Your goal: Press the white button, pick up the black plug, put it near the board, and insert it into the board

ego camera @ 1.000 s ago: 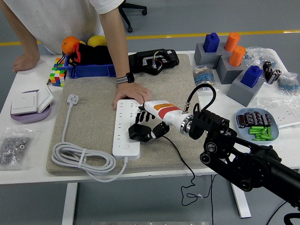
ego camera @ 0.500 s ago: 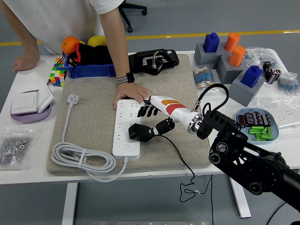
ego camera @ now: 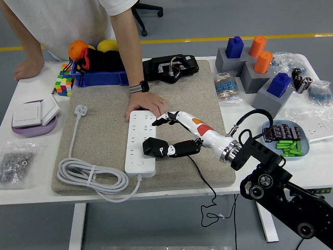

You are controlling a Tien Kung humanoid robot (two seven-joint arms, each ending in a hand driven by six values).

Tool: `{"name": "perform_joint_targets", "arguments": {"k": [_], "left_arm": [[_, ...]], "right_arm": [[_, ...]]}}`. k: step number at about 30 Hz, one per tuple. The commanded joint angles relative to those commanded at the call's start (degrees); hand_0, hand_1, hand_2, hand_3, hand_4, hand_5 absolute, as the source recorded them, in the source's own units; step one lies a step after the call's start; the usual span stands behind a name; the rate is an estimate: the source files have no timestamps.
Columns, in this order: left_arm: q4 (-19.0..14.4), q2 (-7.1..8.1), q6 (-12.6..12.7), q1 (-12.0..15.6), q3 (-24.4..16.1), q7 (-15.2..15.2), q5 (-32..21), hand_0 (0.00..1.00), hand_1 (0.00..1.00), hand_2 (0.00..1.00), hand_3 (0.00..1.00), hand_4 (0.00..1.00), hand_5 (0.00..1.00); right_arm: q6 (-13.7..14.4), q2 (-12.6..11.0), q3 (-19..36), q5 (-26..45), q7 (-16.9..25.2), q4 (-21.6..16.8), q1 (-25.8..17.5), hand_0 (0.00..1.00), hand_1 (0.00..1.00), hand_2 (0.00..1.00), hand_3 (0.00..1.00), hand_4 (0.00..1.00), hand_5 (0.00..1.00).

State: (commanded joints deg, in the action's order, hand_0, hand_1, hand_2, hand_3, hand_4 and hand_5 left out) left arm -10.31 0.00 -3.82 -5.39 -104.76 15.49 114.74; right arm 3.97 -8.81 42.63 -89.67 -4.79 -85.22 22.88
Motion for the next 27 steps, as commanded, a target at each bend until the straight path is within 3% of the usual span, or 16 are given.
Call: {"name": "perform_joint_targets", "arguments": {"k": [8, 9, 27], "left_arm": [[0.0, 0.0, -0.05, 0.06, 0.59, -0.02, -0.4, 0.622, 0.626, 0.631, 0.686, 0.52, 0.374], [0.0, 0.0, -0.06, 0.12, 0.62, -0.03, -0.47, 0.619, 0.624, 0.631, 0.686, 0.52, 0.374], [0.0, 0.0, -0.39, 0.38, 0.91, 0.11, 0.04, 0.622, 0.624, 0.63, 0.686, 0.522, 0.375]], "right_arm": [[0.57, 1.16, -1.1, 0.96, 0.57, 2.49, -1.06, 0.825, 0.766, 0.733, 0.69, 0.823, 0.547], [0.61, 1.08, -1.18, 1.0, 0.58, 2.44, -1.2, 0.82, 0.755, 0.72, 0.67, 0.792, 0.505], [0.6, 1.45, -2.64, 2.05, 0.63, 3.69, -1.82, 0.807, 0.74, 0.704, 0.651, 0.803, 0.48]]}}
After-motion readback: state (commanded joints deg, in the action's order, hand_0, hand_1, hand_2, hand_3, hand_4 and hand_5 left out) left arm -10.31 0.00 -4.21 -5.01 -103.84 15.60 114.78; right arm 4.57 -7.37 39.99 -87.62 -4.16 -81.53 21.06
